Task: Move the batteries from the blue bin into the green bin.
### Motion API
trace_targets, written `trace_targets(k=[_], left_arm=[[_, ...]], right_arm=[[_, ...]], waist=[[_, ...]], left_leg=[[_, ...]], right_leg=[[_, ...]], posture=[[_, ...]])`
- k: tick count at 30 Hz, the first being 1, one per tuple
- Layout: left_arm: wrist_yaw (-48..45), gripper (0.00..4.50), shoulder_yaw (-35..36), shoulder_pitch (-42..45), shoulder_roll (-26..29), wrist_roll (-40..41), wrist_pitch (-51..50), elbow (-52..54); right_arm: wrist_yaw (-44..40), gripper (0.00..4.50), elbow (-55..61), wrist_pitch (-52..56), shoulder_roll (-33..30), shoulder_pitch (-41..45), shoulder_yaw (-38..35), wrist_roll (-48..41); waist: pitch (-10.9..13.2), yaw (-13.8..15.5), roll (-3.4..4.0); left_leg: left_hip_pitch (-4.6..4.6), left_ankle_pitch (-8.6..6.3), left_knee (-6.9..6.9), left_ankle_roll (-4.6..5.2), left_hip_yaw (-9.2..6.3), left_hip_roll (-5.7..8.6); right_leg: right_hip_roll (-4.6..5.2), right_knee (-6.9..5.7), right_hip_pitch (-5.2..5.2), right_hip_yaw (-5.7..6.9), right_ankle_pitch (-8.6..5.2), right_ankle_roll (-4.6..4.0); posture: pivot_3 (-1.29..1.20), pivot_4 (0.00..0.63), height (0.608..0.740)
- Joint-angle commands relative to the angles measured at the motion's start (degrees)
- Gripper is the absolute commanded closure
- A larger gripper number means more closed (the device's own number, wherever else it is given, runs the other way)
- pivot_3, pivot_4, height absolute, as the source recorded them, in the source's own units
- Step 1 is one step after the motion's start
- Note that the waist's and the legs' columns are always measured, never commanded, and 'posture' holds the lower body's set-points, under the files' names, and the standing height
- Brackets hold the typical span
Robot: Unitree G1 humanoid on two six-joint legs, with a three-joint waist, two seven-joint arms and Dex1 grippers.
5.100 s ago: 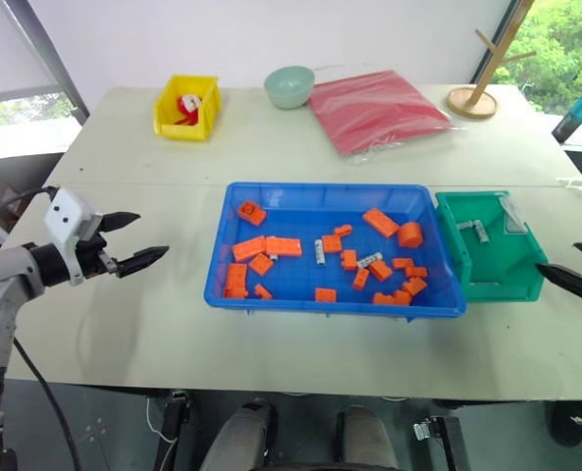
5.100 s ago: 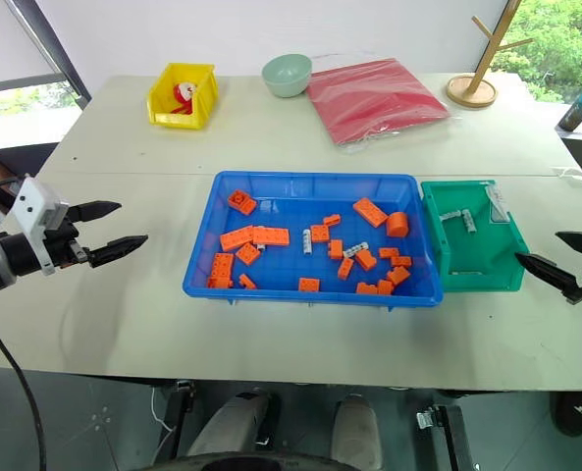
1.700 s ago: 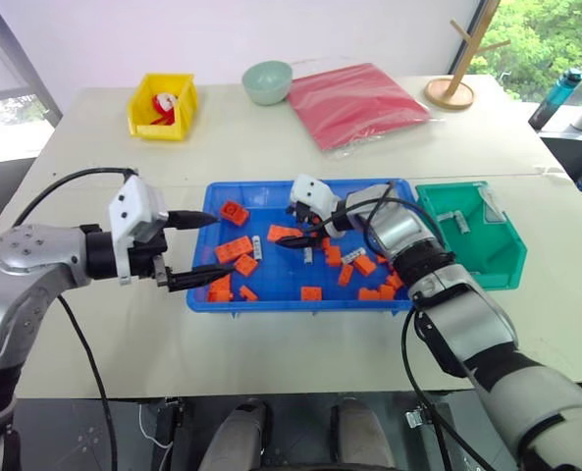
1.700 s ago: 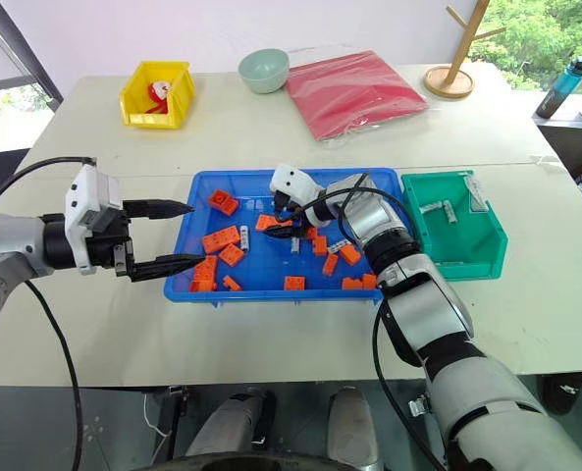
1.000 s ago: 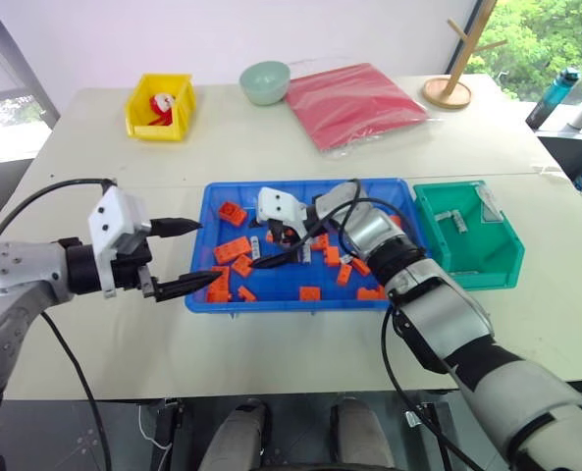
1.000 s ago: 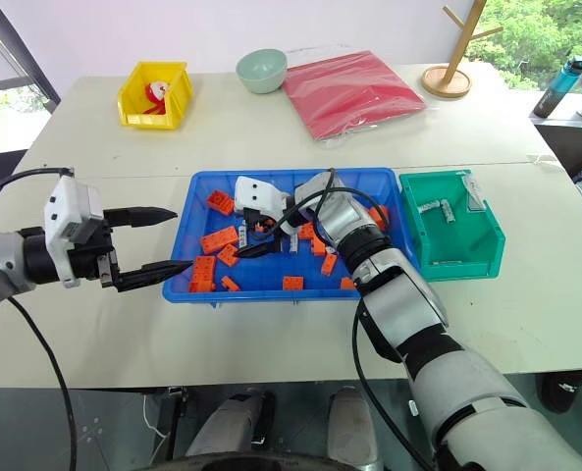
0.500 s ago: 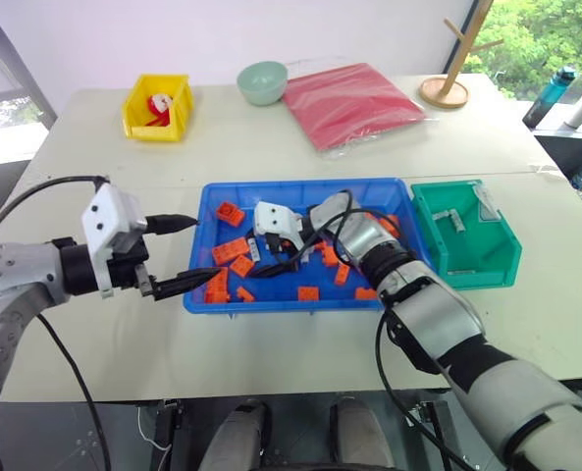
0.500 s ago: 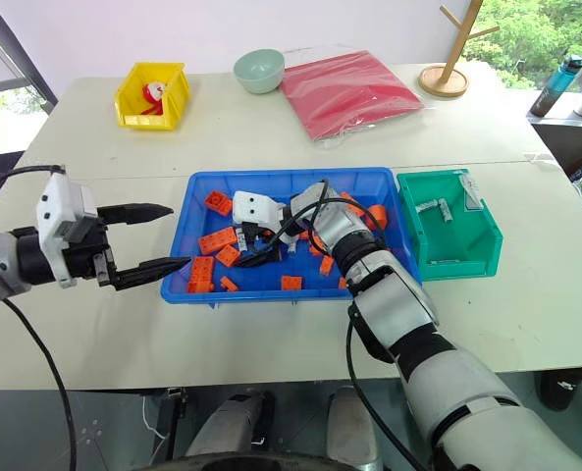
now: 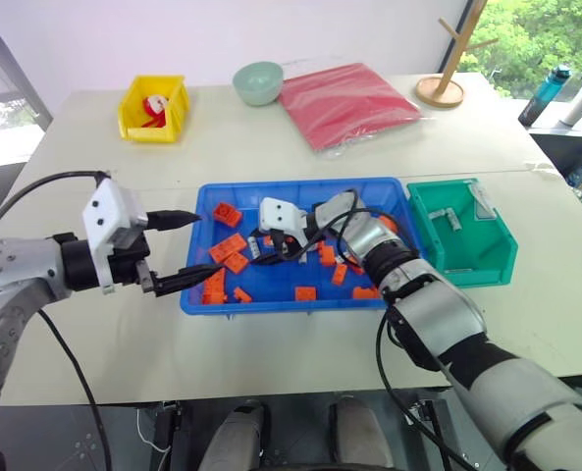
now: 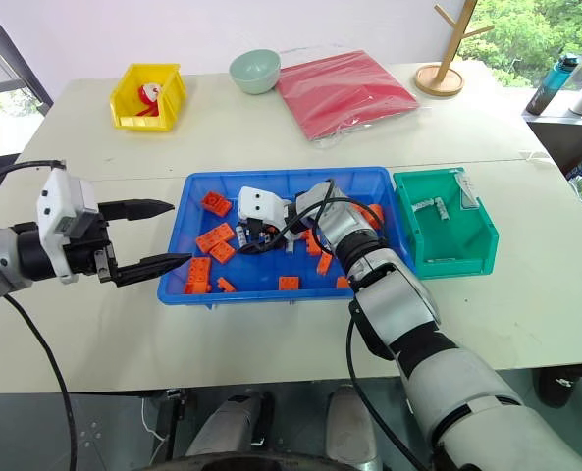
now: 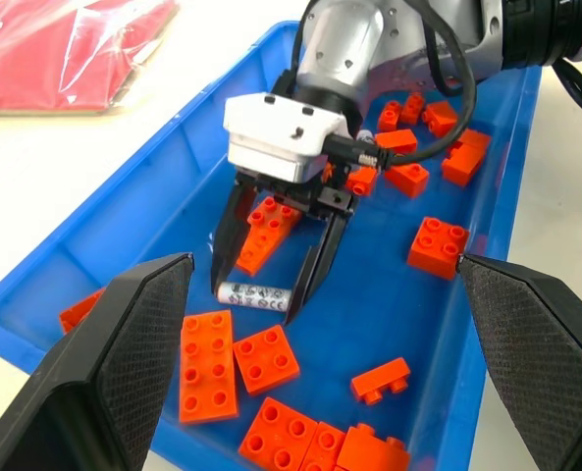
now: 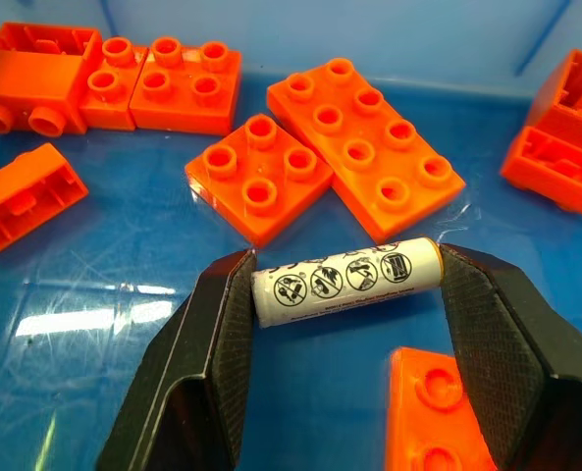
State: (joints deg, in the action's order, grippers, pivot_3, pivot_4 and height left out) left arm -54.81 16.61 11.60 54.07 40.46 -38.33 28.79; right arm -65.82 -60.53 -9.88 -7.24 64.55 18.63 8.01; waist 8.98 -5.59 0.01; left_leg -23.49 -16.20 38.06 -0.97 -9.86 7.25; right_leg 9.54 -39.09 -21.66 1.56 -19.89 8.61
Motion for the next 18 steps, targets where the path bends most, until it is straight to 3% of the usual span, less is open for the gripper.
trace_targets(k=[1, 5, 8, 14, 18], left_arm=[[-0.28, 0.0, -0.58, 1.45, -0.02, -0.05, 1.07, -0.38], [-0.49, 0.0, -2.53, 2.51, -1.12, -0.43, 1.78, -2.16], [-1.04, 0.0, -3.81, 3.42, -1.86, -0.84, 2.43, -3.56], [-2.66, 0.0, -7.87, 6.92, -4.56, -2.4, 4.55, -7.47], [-3.38, 0.0, -9.98, 9.05, -6.18, -3.75, 5.75, -9.41]], right_arm=[[-0.87, 2.16, 18.86, 9.32, -3.8, -3.33, -5.4, -5.89], [3.65, 2.16, 46.83, 30.5, -13.55, -11.53, -15.13, -11.85], [6.58, 2.16, 59.41, 42.32, -21.86, -17.04, -22.17, -14.65], [10.64, 2.16, 68.96, 52.86, -38.76, -33.29, -35.77, -15.45], [13.74, 2.16, 71.24, 53.95, -41.67, -41.59, -38.77, -16.17]], waist=[[0.0, 0.13, 0.0], [0.0, 1.29, 0.0], [0.0, 2.6, 0.0], [-0.01, 3.82, -0.02], [-0.01, 2.98, -0.02]], left_leg=[[0.0, 0.0, 0.0, 0.0, 0.0, 0.01], [-0.03, 0.0, 0.04, 0.0, -0.01, 0.04], [-0.12, -0.01, 0.09, 0.0, 0.02, 0.11], [-0.12, -0.01, 0.11, 0.02, 0.19, 0.11], [-0.11, -0.02, 0.1, 0.03, 0.44, 0.03]], right_leg=[[0.01, -0.01, 0.0, 0.0, 0.0, 0.0], [0.05, -0.03, 0.01, -0.02, 0.0, 0.0], [0.12, -0.01, -0.02, -0.04, 0.0, 0.0], [0.17, 0.12, 0.02, -0.09, 0.0, -0.01], [0.2, 0.15, 0.0, -0.11, 0.0, 0.0]], posture=[[0.0, 0.15, 0.717], [0.0, 0.15, 0.717], [0.0, 0.15, 0.717], [0.0, 0.15, 0.717], [0.0, 0.15, 0.717]])
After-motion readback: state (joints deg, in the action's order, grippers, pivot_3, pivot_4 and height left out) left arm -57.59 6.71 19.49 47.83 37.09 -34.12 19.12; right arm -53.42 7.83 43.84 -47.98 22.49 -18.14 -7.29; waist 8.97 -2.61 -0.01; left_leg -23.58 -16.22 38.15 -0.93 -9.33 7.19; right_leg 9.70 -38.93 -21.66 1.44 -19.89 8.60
